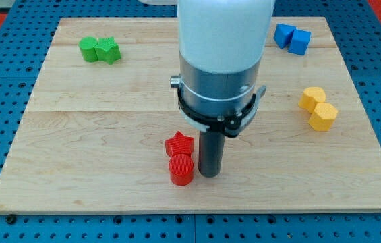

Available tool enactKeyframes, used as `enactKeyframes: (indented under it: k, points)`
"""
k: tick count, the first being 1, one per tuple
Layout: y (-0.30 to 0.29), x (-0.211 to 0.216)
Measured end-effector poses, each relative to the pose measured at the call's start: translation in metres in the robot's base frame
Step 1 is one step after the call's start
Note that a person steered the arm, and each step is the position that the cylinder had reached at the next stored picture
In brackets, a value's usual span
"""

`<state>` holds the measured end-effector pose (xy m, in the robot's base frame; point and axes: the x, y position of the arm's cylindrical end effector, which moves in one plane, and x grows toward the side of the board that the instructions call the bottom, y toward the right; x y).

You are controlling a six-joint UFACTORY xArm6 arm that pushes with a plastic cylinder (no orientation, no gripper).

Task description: Slightly push the red circle towards the left side of the board

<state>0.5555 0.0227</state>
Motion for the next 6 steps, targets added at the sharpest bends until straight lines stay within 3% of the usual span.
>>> enactKeyframes:
  k: [4,6]
  points:
    - [-0.044,-0.005]
    - [-0.017,0.021]
